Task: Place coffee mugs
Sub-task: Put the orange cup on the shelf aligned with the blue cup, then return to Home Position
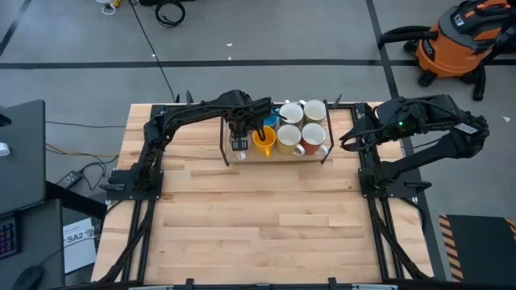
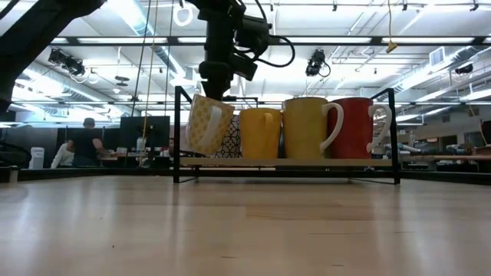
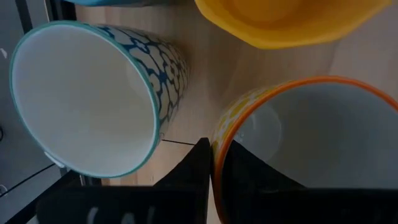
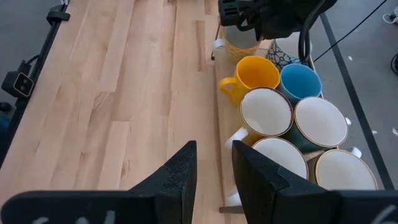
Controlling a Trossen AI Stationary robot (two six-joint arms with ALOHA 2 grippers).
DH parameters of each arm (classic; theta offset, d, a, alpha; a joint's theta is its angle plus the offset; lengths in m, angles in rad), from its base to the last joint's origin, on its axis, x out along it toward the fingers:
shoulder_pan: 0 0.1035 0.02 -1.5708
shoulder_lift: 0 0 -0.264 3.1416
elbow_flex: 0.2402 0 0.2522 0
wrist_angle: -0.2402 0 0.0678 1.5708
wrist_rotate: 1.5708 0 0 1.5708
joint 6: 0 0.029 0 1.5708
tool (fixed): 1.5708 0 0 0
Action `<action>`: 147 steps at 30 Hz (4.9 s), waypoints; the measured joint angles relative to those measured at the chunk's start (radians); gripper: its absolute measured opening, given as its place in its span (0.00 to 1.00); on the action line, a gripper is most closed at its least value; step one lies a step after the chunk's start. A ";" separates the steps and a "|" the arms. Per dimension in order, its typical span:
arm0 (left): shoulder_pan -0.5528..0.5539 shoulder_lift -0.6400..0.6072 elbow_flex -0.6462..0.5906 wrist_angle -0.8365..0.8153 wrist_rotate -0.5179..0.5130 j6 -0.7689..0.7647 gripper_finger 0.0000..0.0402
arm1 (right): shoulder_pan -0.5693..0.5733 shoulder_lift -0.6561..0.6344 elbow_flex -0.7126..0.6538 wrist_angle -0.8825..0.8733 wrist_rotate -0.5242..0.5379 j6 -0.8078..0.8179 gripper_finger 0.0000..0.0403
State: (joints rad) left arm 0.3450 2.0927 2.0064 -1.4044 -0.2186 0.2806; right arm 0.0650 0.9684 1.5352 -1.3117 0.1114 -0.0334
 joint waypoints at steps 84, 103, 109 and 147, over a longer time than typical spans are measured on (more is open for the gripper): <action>-0.055 0.001 0.098 0.020 -0.107 -0.006 0.43 | 0.000 0.000 0.000 0.000 0.000 -0.004 0.27; -0.170 -0.078 0.322 0.081 -0.102 -0.087 0.43 | 0.000 -0.222 -0.183 0.237 0.000 -0.014 0.27; -0.256 -0.220 0.325 0.076 -0.092 -0.172 0.43 | 0.000 -0.400 -0.495 0.512 0.018 0.000 0.27; -0.549 -0.464 0.324 -0.062 -0.276 -0.405 0.43 | -0.042 -0.966 -1.272 1.027 0.026 0.143 0.27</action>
State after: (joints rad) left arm -0.2040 1.6290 2.3302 -1.4663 -0.4948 -0.1241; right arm 0.0227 0.0025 0.2637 -0.2848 0.1378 0.1097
